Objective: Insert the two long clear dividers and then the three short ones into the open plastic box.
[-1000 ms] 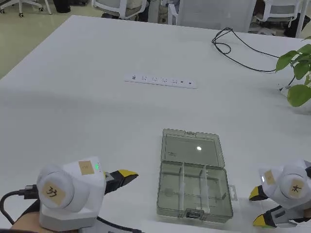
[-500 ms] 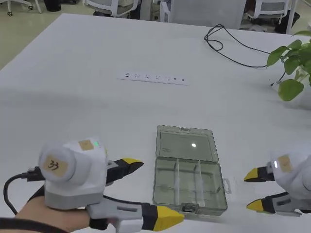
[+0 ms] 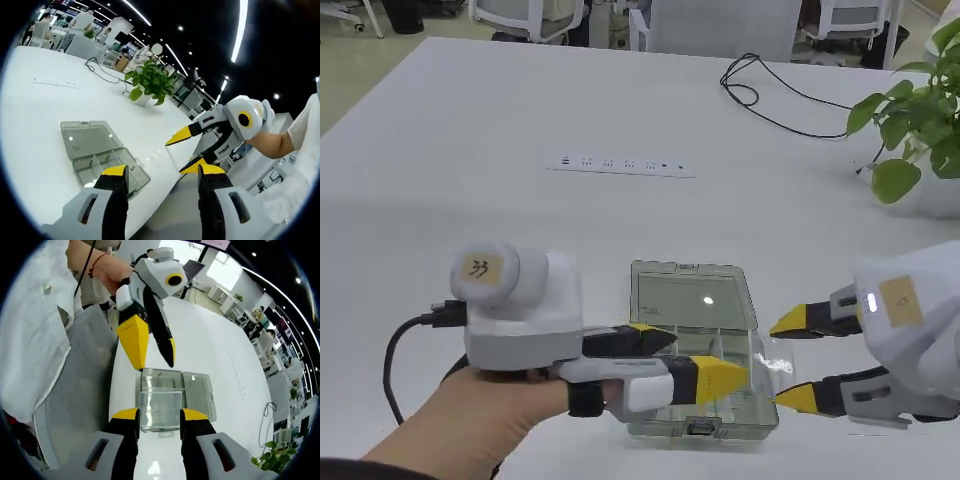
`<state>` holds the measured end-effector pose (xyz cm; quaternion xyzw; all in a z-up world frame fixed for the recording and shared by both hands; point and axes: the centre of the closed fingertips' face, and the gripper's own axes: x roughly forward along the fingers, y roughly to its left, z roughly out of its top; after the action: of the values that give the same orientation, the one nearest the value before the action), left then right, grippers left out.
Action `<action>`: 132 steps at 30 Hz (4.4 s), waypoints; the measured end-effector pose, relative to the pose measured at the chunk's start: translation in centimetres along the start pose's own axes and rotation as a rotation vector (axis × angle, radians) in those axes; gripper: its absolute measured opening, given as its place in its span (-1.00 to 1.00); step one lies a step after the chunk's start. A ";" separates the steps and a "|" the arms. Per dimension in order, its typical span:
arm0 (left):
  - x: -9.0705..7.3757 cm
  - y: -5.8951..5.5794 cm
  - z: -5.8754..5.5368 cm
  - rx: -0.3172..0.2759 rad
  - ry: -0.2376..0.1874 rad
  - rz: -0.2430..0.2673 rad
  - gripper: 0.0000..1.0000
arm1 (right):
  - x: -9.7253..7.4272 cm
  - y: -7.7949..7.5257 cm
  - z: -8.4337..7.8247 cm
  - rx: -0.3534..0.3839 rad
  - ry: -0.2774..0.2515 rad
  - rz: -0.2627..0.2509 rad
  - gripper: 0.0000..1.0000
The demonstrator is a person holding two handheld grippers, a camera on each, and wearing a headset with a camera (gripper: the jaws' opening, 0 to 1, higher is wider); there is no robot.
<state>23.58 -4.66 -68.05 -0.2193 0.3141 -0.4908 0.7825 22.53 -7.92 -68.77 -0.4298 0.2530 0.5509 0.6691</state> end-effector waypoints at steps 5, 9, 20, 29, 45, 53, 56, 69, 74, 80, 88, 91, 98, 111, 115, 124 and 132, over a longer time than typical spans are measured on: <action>0.7 -0.7 -0.3 -0.088 0.012 -0.029 -0.19 | -0.1 0.1 1.5 -0.032 -0.002 -0.008 -0.35; 1.1 -1.1 -0.7 -0.135 0.025 -0.048 -0.42 | -0.2 0.0 2.2 -0.053 0.005 -0.019 -0.35; 1.4 -1.9 -0.9 -0.196 0.021 -0.087 -0.85 | -0.2 0.3 2.5 -0.078 0.026 -0.020 -0.35; 1.5 -2.2 -0.9 -0.210 0.012 -0.104 -1.00 | -0.2 0.3 2.4 -0.085 0.036 -0.022 -0.35; 1.1 -1.7 -0.8 -0.244 -0.023 -0.090 -1.00 | -0.2 -0.1 3.0 -0.075 0.016 -0.040 -0.26; 0.5 -2.1 -1.5 0.081 0.029 -0.100 -1.00 | -1.8 -0.9 3.3 0.065 -0.085 0.054 -0.45; 0.2 -3.0 -1.8 0.224 0.046 -0.140 -1.00 | -2.1 -0.4 3.4 0.120 -0.124 0.144 -0.53; -0.5 -4.9 -3.0 0.482 0.077 -0.238 -1.00 | -2.7 2.3 4.3 0.177 -0.185 0.445 -0.76; -0.5 -5.3 -3.1 0.509 0.071 -0.257 -1.00 | -2.7 3.5 4.6 0.158 -0.172 0.504 -0.87; -0.5 -5.8 -3.0 0.517 0.054 -0.276 -1.00 | -2.6 4.0 4.5 0.153 -0.171 0.539 -0.93; -0.6 -6.0 -3.3 0.556 0.056 -0.276 -1.00 | -2.6 4.5 4.5 0.153 -0.172 0.569 -0.94; -0.7 -5.9 -3.4 0.566 0.056 -0.275 -1.00 | -2.5 4.5 4.5 0.151 -0.173 0.572 -0.94; -0.9 -5.8 -3.7 0.594 0.063 -0.272 -1.00 | -2.3 4.5 4.3 0.149 -0.172 0.577 -0.95; -1.4 -4.6 -4.3 0.631 0.087 -0.232 -0.93 | -2.2 4.4 4.7 0.137 -0.170 0.558 -0.95; -1.7 -3.8 -4.4 0.637 0.098 -0.208 -0.79 | -2.1 4.0 4.9 0.139 -0.175 0.544 -0.95; -2.4 -2.0 -5.1 0.646 0.134 -0.146 -0.50 | -1.7 2.8 5.4 0.148 -0.186 0.502 -0.95; -3.1 -0.2 -5.4 0.649 0.156 -0.080 -0.19 | -0.4 1.0 5.4 0.155 -0.185 0.444 -0.95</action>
<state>18.65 -2.07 -70.85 0.0674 0.1917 -0.6108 0.7652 20.78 -3.50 -65.98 -0.2589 0.3205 0.7003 0.5830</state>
